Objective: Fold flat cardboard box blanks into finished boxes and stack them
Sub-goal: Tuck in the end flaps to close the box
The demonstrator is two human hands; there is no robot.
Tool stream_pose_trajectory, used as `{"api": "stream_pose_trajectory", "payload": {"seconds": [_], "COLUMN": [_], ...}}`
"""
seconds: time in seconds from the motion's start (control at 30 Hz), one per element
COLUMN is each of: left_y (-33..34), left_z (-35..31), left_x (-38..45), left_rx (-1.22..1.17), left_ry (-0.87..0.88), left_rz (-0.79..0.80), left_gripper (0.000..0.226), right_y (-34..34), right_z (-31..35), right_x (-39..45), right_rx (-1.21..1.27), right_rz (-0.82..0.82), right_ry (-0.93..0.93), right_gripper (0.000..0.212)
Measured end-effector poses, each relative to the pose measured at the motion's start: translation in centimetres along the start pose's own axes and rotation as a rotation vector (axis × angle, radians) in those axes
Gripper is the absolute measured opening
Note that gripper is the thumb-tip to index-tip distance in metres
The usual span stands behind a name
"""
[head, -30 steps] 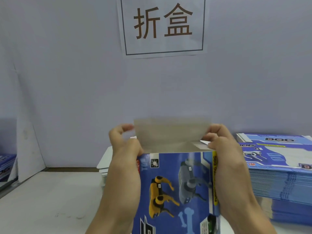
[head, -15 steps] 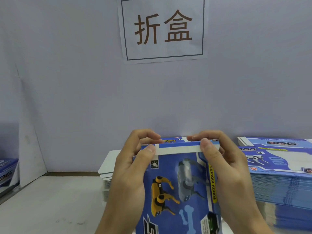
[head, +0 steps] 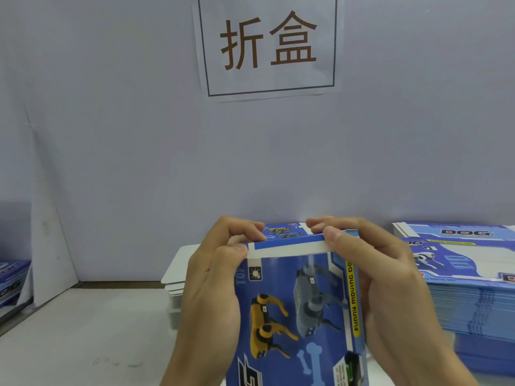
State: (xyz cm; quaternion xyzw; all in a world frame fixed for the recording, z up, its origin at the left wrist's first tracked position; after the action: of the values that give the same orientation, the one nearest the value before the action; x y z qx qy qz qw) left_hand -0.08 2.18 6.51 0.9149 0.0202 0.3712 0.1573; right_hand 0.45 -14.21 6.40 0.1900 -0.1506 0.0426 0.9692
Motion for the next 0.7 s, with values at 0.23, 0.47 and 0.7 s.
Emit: {"api": "stream_pose_trajectory", "payload": {"seconds": [0.23, 0.47, 0.7], "left_y": [0.00, -0.22, -0.36], "left_z": [-0.39, -0.55, -0.09], "left_x": [-0.09, -0.18, -0.47], "left_rx": [0.131, 0.173, 0.105], "left_ry": [0.124, 0.112, -0.038], "left_rz": [0.103, 0.094, 0.049], "left_gripper": [0.015, 0.019, 0.025], "right_y": [-0.27, 0.27, 0.04], "right_z": [-0.17, -0.34, -0.74], "right_x": [0.26, 0.14, 0.23], "right_rx": [0.009, -0.015, -0.013], "right_rz": [-0.012, -0.002, -0.019], "right_ry": [0.019, 0.048, 0.145], "right_gripper": [0.015, 0.021, 0.024]}}
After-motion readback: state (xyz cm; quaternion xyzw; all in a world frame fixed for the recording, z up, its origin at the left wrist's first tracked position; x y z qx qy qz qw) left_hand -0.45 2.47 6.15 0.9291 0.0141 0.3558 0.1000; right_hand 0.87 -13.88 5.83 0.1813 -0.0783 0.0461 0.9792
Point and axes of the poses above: each hand's wrist, its own x-axis towards the middle knuckle, its own y-axis out of the palm, z = x × y, the point moved 5 cm from there along x, towards the middle knuckle, and after that the axes turned 12 degrees about y, right-handed, at the moved point
